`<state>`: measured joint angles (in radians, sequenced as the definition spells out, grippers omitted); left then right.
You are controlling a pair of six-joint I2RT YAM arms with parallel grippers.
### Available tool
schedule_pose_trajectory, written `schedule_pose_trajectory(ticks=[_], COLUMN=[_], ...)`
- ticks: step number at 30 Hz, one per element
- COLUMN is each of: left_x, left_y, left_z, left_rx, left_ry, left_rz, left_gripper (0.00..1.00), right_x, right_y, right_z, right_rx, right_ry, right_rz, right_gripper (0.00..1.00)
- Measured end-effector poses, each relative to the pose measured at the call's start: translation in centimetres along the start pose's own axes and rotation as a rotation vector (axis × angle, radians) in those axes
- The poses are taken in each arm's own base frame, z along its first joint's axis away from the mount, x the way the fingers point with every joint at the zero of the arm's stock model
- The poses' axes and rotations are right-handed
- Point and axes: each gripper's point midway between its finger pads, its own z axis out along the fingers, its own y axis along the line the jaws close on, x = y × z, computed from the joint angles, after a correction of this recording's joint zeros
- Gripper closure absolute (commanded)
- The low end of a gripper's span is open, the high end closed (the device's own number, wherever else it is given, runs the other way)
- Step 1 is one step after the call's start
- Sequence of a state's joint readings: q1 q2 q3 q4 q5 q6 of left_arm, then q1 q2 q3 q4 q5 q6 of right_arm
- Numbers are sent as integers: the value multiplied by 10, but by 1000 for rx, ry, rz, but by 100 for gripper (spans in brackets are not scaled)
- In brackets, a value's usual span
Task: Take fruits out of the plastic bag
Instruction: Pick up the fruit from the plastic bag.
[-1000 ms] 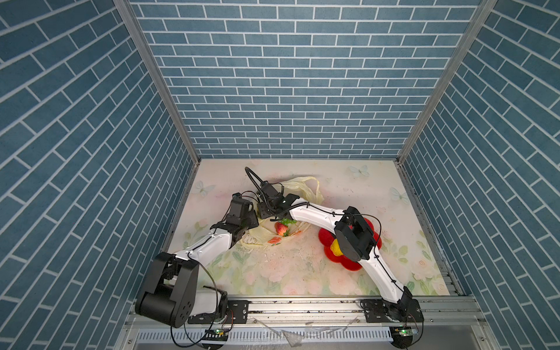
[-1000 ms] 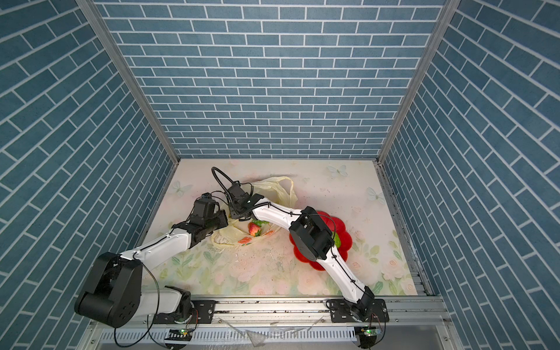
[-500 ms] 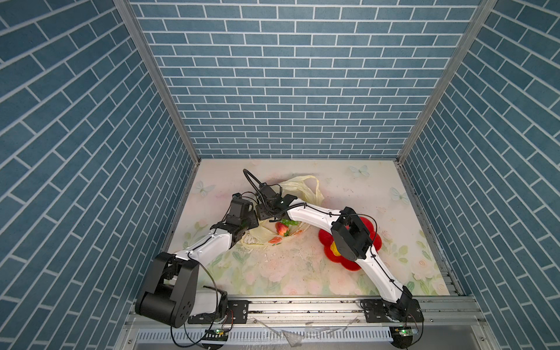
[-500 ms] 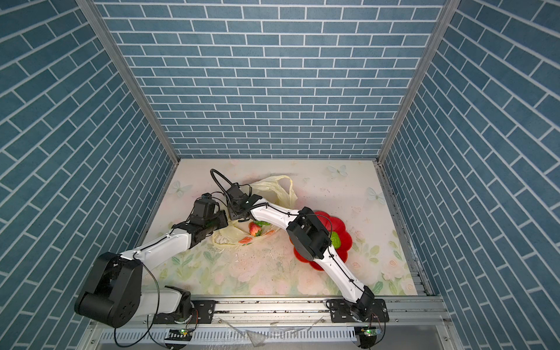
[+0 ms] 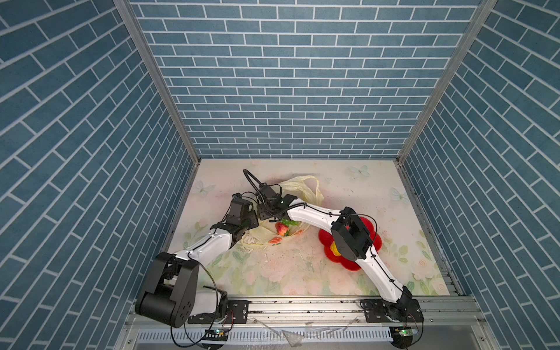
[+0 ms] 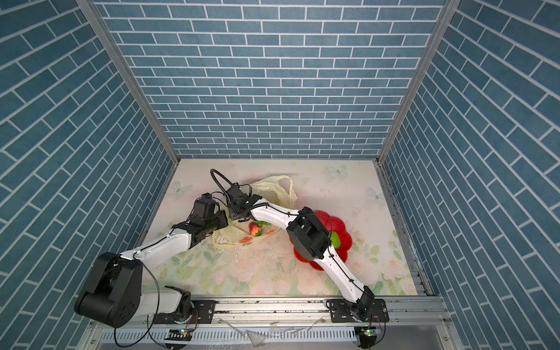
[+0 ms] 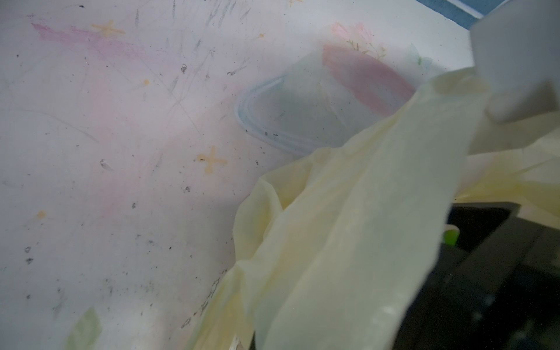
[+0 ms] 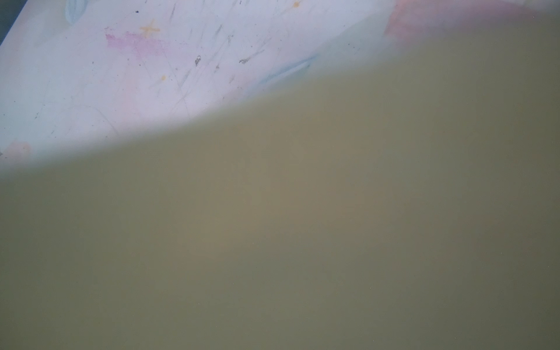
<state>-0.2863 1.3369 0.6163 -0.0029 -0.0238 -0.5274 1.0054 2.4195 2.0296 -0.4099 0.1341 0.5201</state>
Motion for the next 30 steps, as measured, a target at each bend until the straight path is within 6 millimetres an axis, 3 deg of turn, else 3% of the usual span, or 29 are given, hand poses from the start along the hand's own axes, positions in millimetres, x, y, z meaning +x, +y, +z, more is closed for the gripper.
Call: schedule_pose_trajectory(ticks=[8, 18, 23, 30], left_x=[0, 0, 0, 0], left_y=[0, 0, 0, 0], left_z=[0, 0, 0, 0], left_rx=[0, -1, -1, -1], left_ry=[0, 0, -1, -1], left_rz=[0, 0, 0, 0], left_gripper=[100, 100, 100, 100], right_x=[1, -23, -24, -8], right_y=[-4, -13, -42, -114], right_z=[-19, -77, -113, -161], right_rx=[-11, -105, -166, -173], right_ry=[-8, -95, -138, -212], right_rz=[30, 133, 263, 489], right_gripper=[53, 53, 54, 54])
